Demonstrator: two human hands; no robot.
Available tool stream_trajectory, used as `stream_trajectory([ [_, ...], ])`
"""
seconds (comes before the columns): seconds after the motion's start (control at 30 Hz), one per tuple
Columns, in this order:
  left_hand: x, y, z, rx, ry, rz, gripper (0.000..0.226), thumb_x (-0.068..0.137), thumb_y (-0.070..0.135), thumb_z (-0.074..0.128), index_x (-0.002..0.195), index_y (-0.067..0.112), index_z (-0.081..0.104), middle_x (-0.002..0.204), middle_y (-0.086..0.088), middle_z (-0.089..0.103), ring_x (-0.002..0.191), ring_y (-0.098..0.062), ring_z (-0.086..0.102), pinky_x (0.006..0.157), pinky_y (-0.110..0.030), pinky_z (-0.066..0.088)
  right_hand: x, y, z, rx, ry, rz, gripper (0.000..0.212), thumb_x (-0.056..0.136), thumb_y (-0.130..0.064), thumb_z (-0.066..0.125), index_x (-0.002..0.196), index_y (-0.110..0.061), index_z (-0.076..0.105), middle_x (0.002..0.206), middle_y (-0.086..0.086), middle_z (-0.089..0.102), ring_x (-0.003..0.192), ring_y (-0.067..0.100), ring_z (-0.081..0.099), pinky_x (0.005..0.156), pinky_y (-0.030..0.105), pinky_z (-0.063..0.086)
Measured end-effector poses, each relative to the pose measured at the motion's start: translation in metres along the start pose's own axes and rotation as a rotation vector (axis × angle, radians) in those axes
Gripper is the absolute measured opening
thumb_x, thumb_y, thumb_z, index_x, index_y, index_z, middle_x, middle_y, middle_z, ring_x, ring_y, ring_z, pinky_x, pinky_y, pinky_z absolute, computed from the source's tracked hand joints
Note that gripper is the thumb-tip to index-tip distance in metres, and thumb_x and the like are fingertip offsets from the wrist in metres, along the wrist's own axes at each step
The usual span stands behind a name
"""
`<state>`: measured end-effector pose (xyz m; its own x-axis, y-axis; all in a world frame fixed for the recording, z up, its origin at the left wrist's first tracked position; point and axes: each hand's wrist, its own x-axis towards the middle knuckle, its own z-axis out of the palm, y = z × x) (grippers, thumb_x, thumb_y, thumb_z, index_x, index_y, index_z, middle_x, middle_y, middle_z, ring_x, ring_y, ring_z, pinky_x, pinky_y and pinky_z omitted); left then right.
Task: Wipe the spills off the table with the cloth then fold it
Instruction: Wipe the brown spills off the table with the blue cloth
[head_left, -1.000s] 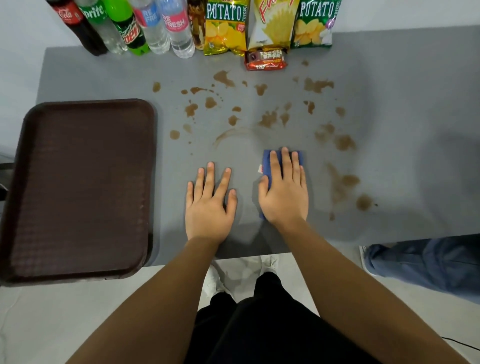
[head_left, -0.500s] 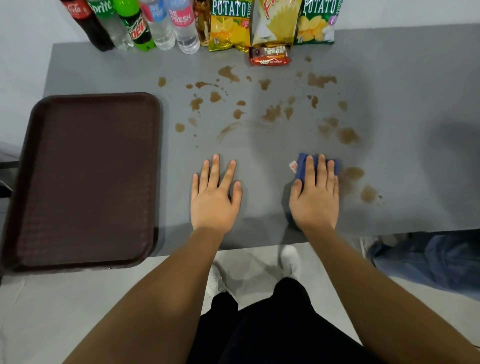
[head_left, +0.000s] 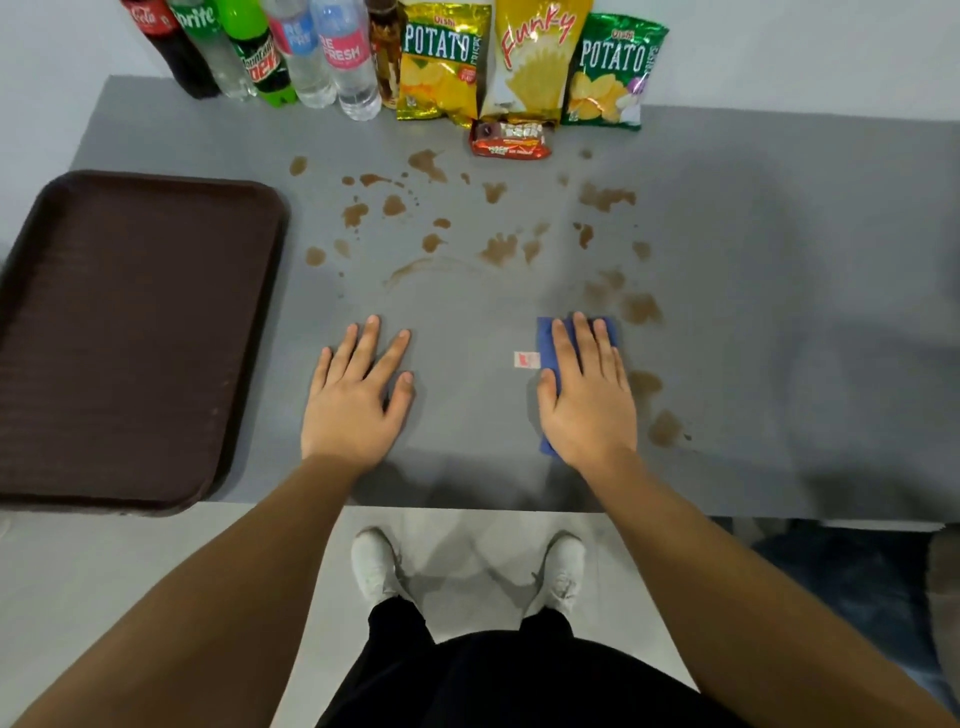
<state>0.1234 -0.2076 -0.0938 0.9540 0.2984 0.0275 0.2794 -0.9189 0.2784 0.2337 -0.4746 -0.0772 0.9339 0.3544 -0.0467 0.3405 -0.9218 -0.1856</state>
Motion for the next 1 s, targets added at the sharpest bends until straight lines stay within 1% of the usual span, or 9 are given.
stream_trajectory([
  [0.1,0.000,0.001,-0.002,0.004,-0.015,-0.004,0.055,0.108,0.053,0.028,0.162,0.043,0.024,0.174,0.006,0.013,0.161,-0.017,0.004,0.130,-0.045,0.008,-0.022,0.016,-0.002,0.005,0.020,0.094,0.063,0.105,-0.035,0.033,0.164,-0.015,0.021,0.172,0.011,0.018,0.160,0.029,0.010,0.130,0.044,0.013],
  [0.2,0.000,0.002,-0.003,0.005,-0.038,-0.014,0.056,0.108,0.054,0.026,0.162,0.044,0.021,0.174,0.007,0.010,0.161,-0.015,0.001,0.130,-0.044,0.005,-0.047,-0.001,0.003,0.015,0.059,0.142,0.064,0.103,-0.035,0.030,0.163,-0.014,0.024,0.170,0.013,0.022,0.159,0.032,0.014,0.129,0.046,0.015],
  [0.33,0.001,0.001,-0.002,0.015,-0.037,-0.013,0.056,0.108,0.056,0.024,0.162,0.045,0.017,0.174,0.008,0.008,0.161,-0.014,-0.001,0.130,-0.043,0.004,-0.046,-0.016,0.006,0.026,0.032,0.052,0.064,0.104,-0.037,0.034,0.163,-0.017,0.024,0.172,0.008,0.019,0.160,0.027,0.009,0.130,0.044,0.013],
  [0.43,0.001,-0.002,0.000,0.019,-0.032,-0.004,0.056,0.108,0.057,0.023,0.162,0.047,0.015,0.174,0.009,0.008,0.160,-0.012,-0.003,0.130,-0.043,0.004,-0.028,-0.006,0.001,0.027,0.012,-0.037,0.063,0.103,-0.038,0.036,0.162,-0.019,0.027,0.172,0.005,0.020,0.160,0.024,0.008,0.130,0.043,0.013],
  [0.57,0.001,-0.003,0.001,0.017,-0.031,-0.006,0.056,0.108,0.058,0.021,0.162,0.048,0.014,0.174,0.010,0.006,0.160,-0.010,-0.005,0.130,-0.042,0.003,-0.008,0.016,-0.005,0.020,0.000,-0.054,0.061,0.105,-0.038,0.034,0.163,-0.021,0.025,0.172,0.004,0.019,0.160,0.024,0.008,0.130,0.043,0.013],
  [0.67,0.001,-0.002,0.001,0.012,-0.029,-0.004,0.056,0.108,0.058,0.021,0.162,0.047,0.015,0.174,0.010,0.007,0.160,-0.011,-0.004,0.130,-0.042,0.004,-0.011,0.038,-0.010,0.010,0.037,0.048,0.061,0.105,-0.033,0.042,0.162,-0.018,0.027,0.171,0.007,0.022,0.160,0.026,0.011,0.130,0.045,0.015],
  [0.77,0.002,-0.002,0.001,0.005,-0.035,-0.005,0.056,0.108,0.058,0.021,0.162,0.047,0.015,0.174,0.009,0.007,0.160,-0.011,-0.004,0.130,-0.042,0.003,-0.029,0.047,-0.012,0.009,0.082,0.181,0.060,0.107,-0.031,0.040,0.162,-0.014,0.026,0.171,0.011,0.022,0.159,0.030,0.013,0.130,0.046,0.014],
  [0.9,0.002,-0.002,0.000,0.008,-0.036,-0.004,0.056,0.108,0.056,0.023,0.162,0.046,0.016,0.174,0.008,0.008,0.160,-0.013,-0.002,0.130,-0.042,0.003,-0.052,0.017,-0.005,0.026,0.117,0.295,0.063,0.105,-0.033,0.034,0.163,-0.012,0.025,0.170,0.015,0.023,0.159,0.034,0.016,0.129,0.047,0.014],
  [1.0,0.002,-0.002,0.000,0.003,-0.042,0.001,0.056,0.108,0.056,0.024,0.162,0.047,0.015,0.174,0.009,0.007,0.160,-0.013,-0.003,0.130,-0.043,0.003,-0.049,-0.003,0.001,0.026,0.115,0.275,0.062,0.105,-0.031,0.040,0.162,-0.012,0.026,0.169,0.015,0.024,0.158,0.036,0.016,0.128,0.046,0.013],
])
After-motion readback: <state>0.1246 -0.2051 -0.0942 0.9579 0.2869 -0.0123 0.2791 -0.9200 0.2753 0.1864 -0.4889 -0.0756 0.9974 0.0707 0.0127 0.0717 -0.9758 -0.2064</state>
